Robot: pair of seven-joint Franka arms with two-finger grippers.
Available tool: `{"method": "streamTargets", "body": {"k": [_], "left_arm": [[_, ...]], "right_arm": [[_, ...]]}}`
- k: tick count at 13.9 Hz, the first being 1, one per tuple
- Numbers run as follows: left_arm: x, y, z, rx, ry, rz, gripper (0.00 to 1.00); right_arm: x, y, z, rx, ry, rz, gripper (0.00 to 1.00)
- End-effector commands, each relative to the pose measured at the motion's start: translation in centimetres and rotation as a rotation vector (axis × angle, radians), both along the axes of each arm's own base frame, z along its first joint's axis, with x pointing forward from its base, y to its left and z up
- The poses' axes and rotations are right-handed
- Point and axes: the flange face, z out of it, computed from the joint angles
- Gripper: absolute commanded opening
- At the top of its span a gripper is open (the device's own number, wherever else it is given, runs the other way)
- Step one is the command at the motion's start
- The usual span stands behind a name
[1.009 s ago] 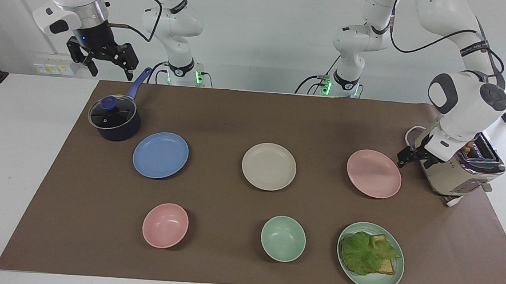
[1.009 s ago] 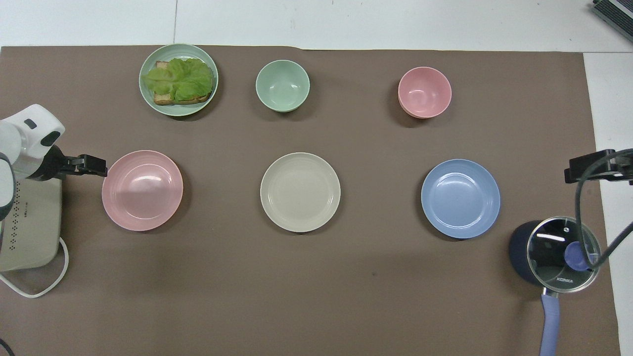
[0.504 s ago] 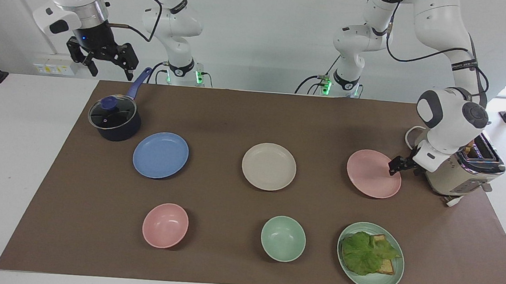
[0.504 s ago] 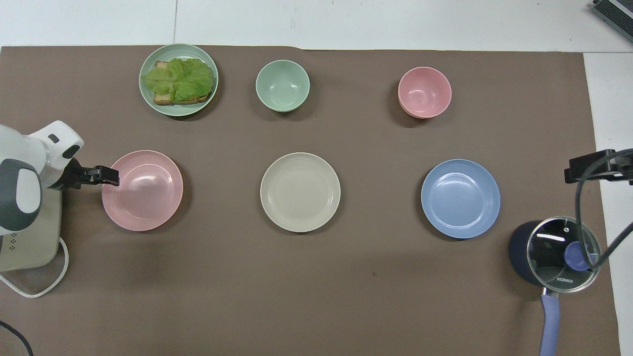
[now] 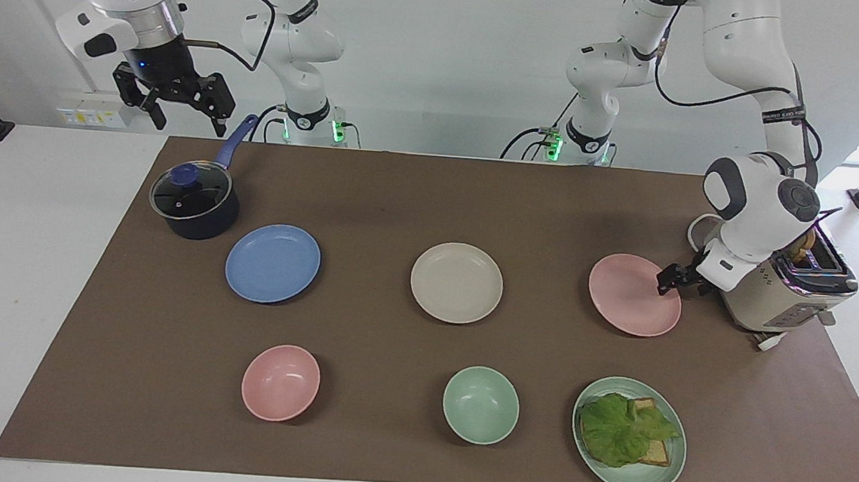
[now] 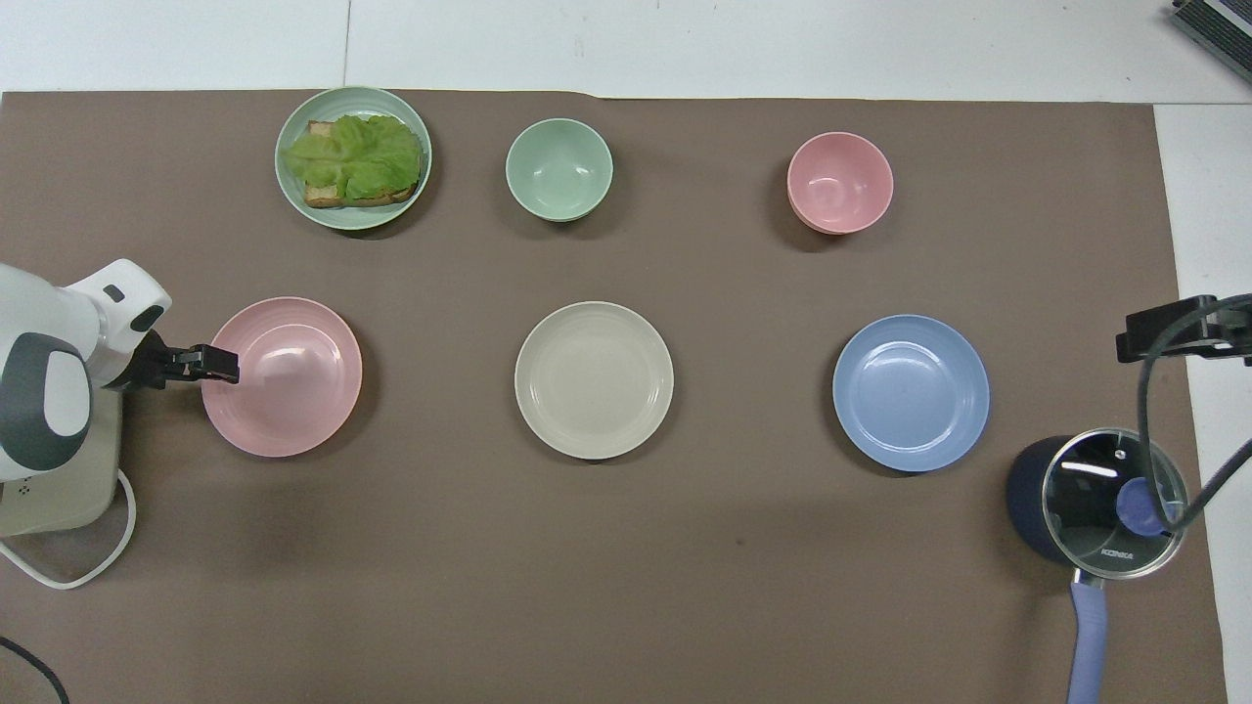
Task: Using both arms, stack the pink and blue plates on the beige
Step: 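Reach the left gripper to the pink plate rim and grasp it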
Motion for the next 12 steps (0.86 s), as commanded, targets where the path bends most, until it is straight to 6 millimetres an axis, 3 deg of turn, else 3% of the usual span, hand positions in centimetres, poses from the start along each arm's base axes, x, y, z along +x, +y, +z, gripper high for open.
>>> {"method": "streamTargets", "body": {"k": [1, 2, 8, 9, 12], "left_arm": [[-0.86, -0.02, -0.42, -0.007, -0.014, -0.003, 0.68], [-0.89, 0.06, -0.52, -0.008, -0.011, -0.005, 0.50], [-0.59, 0.09, -0.09, -0.008, -0.010, -0.010, 0.05], [-0.59, 0.09, -0.08, -0.009, -0.010, -0.011, 0.00], [-0.18, 0.14, 0.39, -0.011, -0.006, -0.011, 0.00]], "right_arm": [[-0.16, -0.31, 0.32, 0.008, 0.001, 0.025, 1.00], [-0.14, -0.39, 0.26, 0.008, 0.001, 0.024, 1.00], [-0.23, -0.37, 0.07, 0.010, 0.006, 0.024, 1.00], [-0.23, -0.29, 0.07, 0.010, 0.006, 0.026, 1.00], [-0.23, -0.37, 0.07, 0.010, 0.006, 0.024, 1.00]]}}
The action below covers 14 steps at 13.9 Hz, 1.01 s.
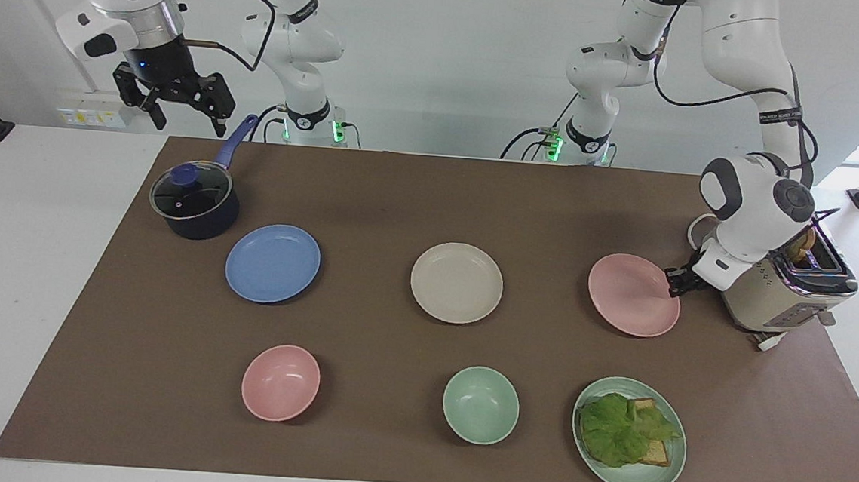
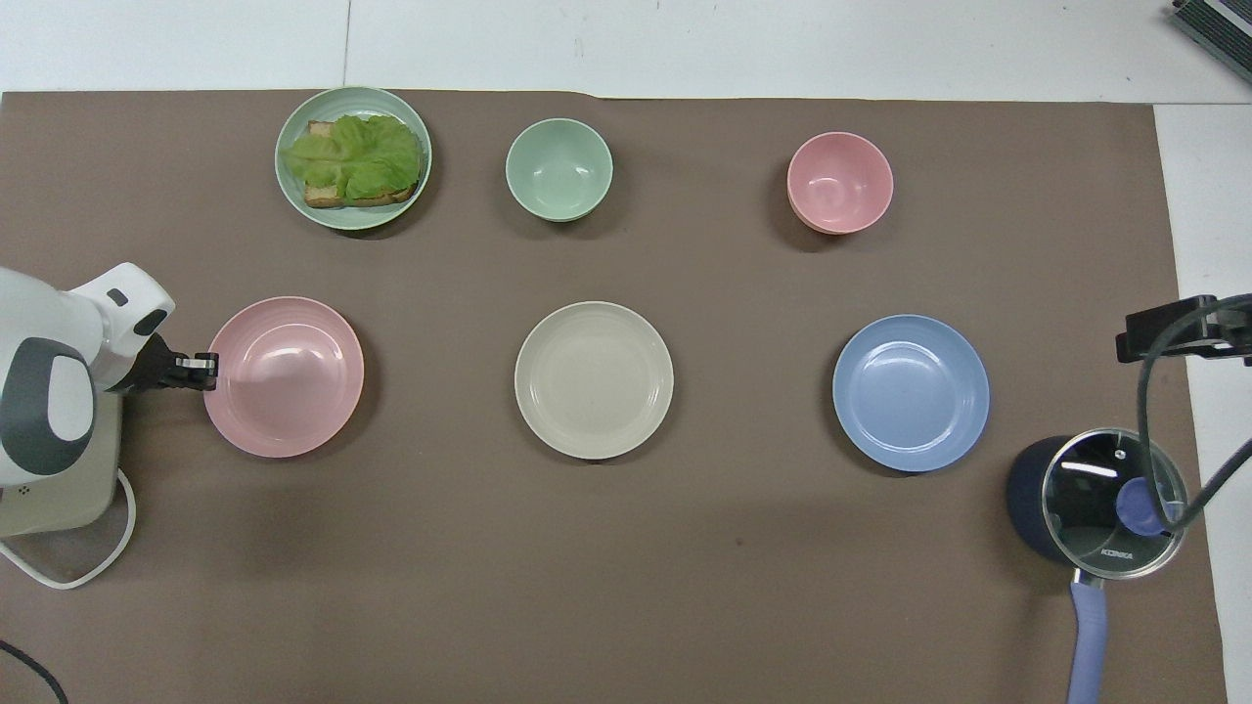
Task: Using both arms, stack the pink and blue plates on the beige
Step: 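Reach the left gripper to the pink plate rim and grasp it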
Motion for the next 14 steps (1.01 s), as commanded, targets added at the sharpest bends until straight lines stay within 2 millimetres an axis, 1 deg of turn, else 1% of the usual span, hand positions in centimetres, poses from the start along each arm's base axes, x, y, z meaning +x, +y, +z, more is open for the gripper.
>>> {"method": "streamTargets", "body": {"k": [1, 6, 8, 9, 13, 14], "left_arm": [[0.1, 0.2, 0.2, -0.010, 0.002, -0.007, 0.00], [0.2, 0.4, 0.3, -0.011, 0.006, -0.006, 0.00], [1.0, 0.5, 0.6, -0.024, 0.026, 0.000, 0.00], [1.6, 0.4, 1.3, -0.028, 0.037, -0.005, 0.00], [2.7, 0.4, 3.8, -0.042, 0.031, -0.003, 0.00], [3.1, 0.4, 4.8, -0.052, 0.025, 0.002, 0.00]], "right_arm": [[-0.2, -0.4, 0.1, 0.010, 0.006, 0.024, 1.00], [-0.2, -0.4, 0.1, 0.011, 0.006, 0.024, 1.00], [-0.2, -0.4, 0.1, 0.011, 0.006, 0.024, 1.00], [-0.2, -0.4, 0.1, 0.011, 0.006, 0.024, 1.00], [-0.2, -0.3, 0.1, 0.013, 0.006, 0.024, 1.00], [-0.2, -0.3, 0.1, 0.013, 0.006, 0.024, 1.00]]}}
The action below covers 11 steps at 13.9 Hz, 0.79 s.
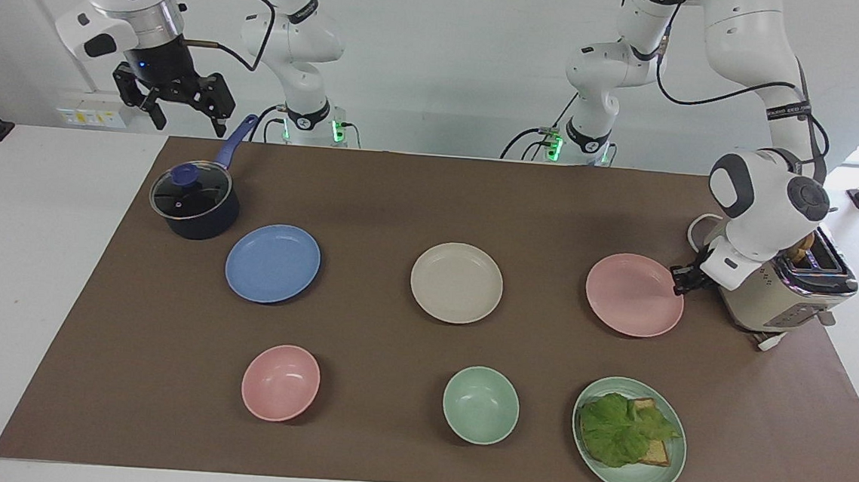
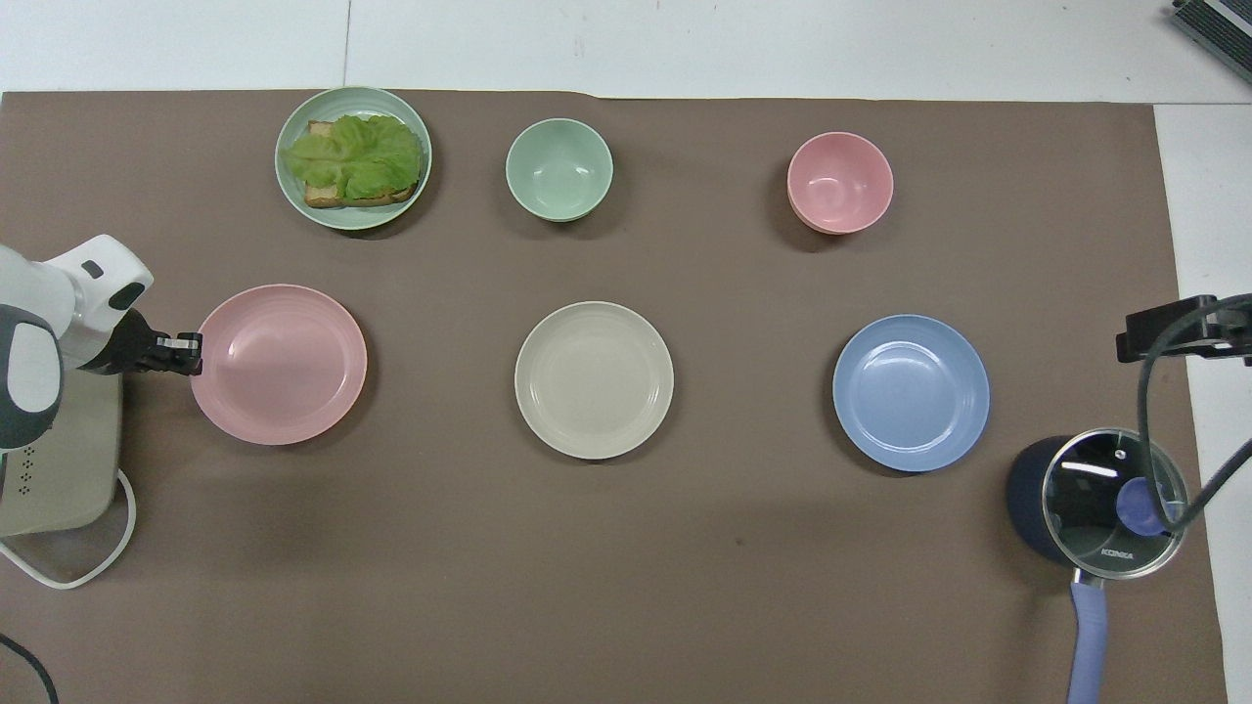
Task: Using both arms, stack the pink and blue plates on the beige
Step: 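Lift the pink plate with the left gripper onto the beige plate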
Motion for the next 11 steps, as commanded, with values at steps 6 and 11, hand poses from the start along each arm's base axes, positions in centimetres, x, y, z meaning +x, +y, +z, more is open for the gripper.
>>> {"method": "streamTargets", "body": {"k": [6, 11], "left_arm": [[2.6, -1.0, 7.7, -0.090, 0.025, 0.000, 0.00], [2.0, -2.5, 10.8, -0.113, 0.002, 0.003, 0.00]], "right_arm": [[-0.2, -0.3, 0.1, 0.013, 0.006, 0.026, 1.00], [-0.2, -0.3, 0.1, 0.013, 0.006, 0.024, 1.00]]}}
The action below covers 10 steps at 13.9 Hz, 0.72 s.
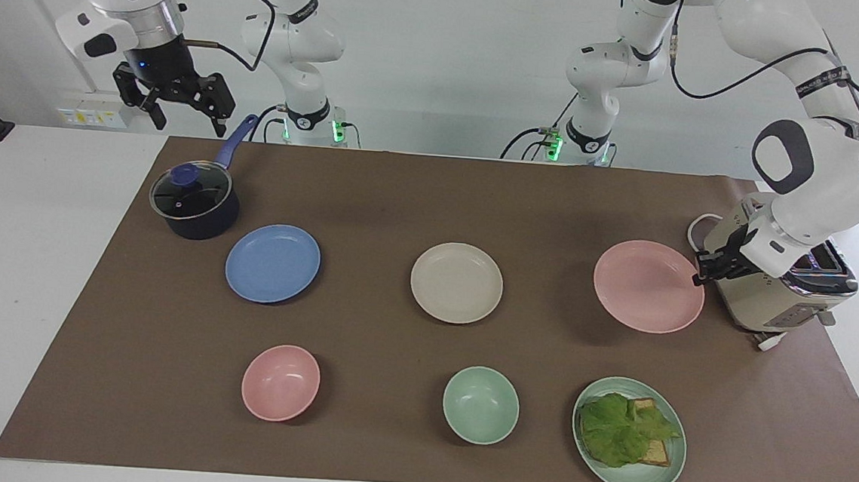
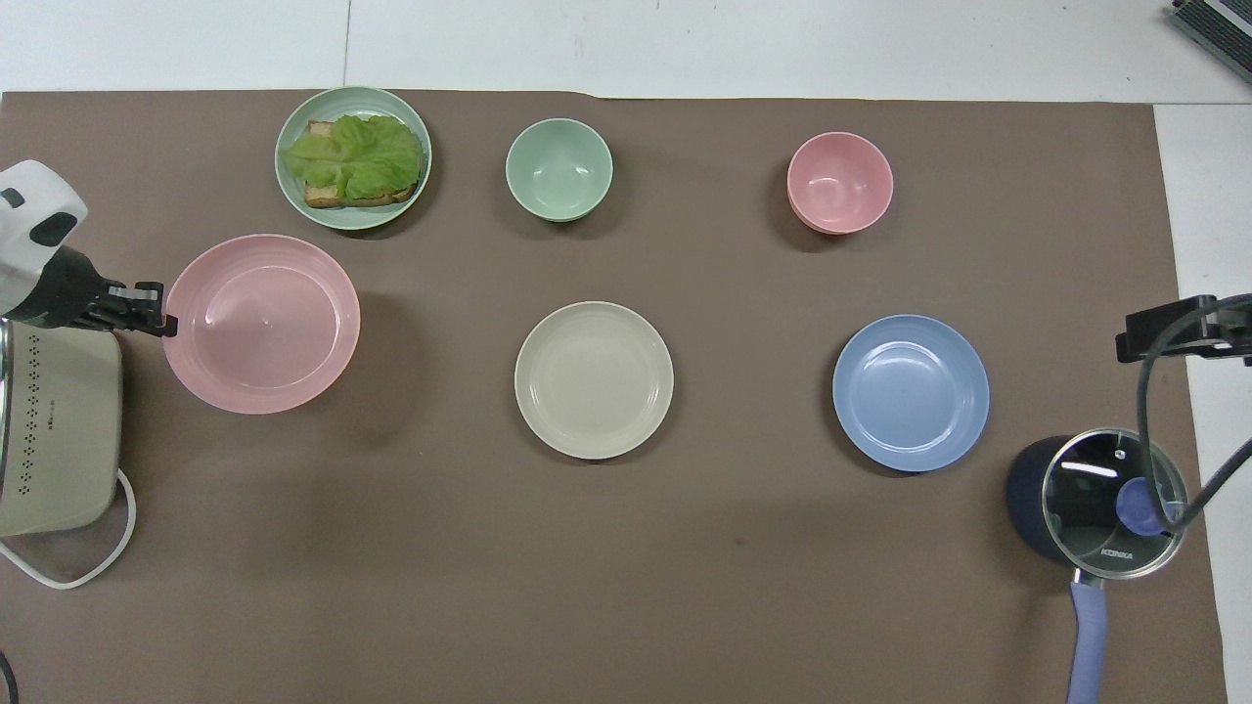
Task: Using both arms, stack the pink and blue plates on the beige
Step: 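Lift the pink plate with the left gripper onto the beige plate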
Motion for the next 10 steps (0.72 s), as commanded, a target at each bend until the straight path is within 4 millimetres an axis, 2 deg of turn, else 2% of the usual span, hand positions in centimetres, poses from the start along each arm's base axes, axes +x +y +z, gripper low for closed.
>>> {"method": "streamTargets", "body": {"k": [1, 5, 7, 10], "left_arm": [[-0.5, -2.1, 1.8, -0.020, 0.004, 0.005, 0.00], [-1.0, -7.3, 1.4, -0.009, 0.020, 0.035, 0.00], [-1.2, -11.2, 1.1, -0.001, 0.029, 0.059, 0.00], [-1.9, -15.2, 0.8, -0.017, 0.027, 0.081, 0.00]], "right_arm": [[-0.2, -0.3, 0.1, 0.013, 0.006, 0.024, 1.00], [-0.2, -0.3, 0.1, 0.013, 0.006, 0.024, 1.00], [-0.2, -0.3, 0.1, 0.014, 0.006, 0.025, 1.00], [-0.2, -0.3, 0.1, 0.016, 0.006, 0.025, 1.00]]}}
